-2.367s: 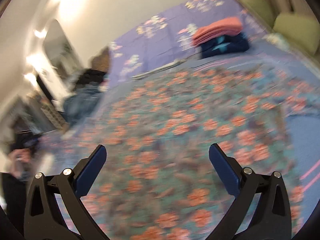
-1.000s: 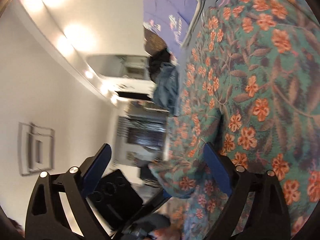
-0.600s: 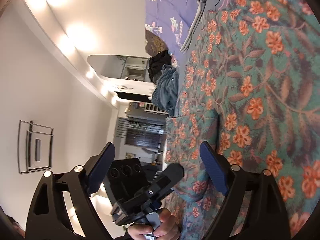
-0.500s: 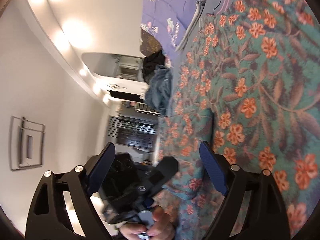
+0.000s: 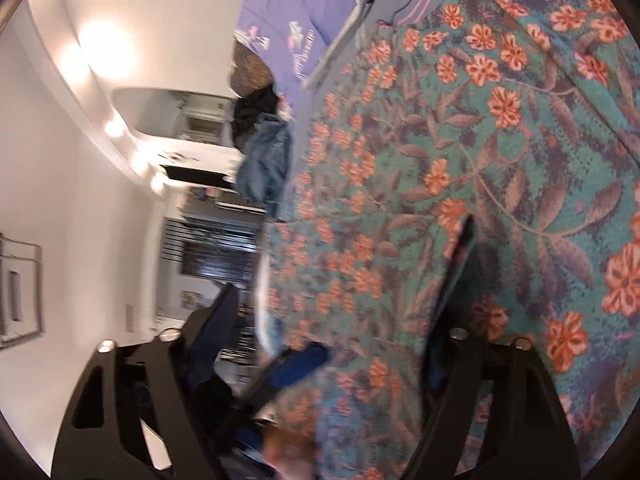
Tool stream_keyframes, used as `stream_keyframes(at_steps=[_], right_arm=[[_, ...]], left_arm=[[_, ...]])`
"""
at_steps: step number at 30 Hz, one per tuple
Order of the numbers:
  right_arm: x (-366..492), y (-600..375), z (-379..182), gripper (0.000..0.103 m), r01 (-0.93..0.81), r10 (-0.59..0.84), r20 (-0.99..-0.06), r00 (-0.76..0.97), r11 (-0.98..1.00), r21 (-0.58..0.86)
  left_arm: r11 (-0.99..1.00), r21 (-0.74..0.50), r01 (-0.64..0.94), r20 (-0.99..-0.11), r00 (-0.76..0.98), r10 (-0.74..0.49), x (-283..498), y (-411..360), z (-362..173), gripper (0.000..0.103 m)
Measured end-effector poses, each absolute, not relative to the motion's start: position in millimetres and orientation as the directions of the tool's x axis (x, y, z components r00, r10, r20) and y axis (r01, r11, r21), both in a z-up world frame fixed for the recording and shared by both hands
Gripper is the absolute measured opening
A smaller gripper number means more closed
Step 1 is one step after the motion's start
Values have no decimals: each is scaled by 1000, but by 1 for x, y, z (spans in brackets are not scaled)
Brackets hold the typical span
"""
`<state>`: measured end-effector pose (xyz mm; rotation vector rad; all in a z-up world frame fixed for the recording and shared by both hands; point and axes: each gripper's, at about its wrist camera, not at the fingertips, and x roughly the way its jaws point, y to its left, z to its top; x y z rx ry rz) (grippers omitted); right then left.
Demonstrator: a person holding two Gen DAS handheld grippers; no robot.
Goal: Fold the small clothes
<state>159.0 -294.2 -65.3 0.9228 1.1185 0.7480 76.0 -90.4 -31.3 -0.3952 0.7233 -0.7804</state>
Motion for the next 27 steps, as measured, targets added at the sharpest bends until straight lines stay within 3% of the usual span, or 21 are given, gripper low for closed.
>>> stream_keyframes(at_steps=[2, 5, 9, 19, 27], right_arm=[[159, -293, -69, 36, -32, 832, -474, 287, 503, 864], [157, -294, -75, 6, -4, 777, -542, 320, 573, 819], [157, -301, -64, 4, 0, 714, -569, 407, 623, 782], [174, -330, -26, 3, 2, 574, -609, 548, 727, 686], [177, -343, -42, 4, 79, 306, -761, 572, 903, 423]], left_arm=[[640, -609, 469, -396, 519, -757, 68, -63, -35, 75], [597, -682, 423, -330, 550, -767, 61, -33, -47, 76], [536, -759, 370, -275, 563, -779, 67, -15, -55, 76], [563, -728, 391, -289, 569, -770, 57, -18, -52, 79], [579, -723, 376, -313, 569, -760, 60, -19, -54, 81]])
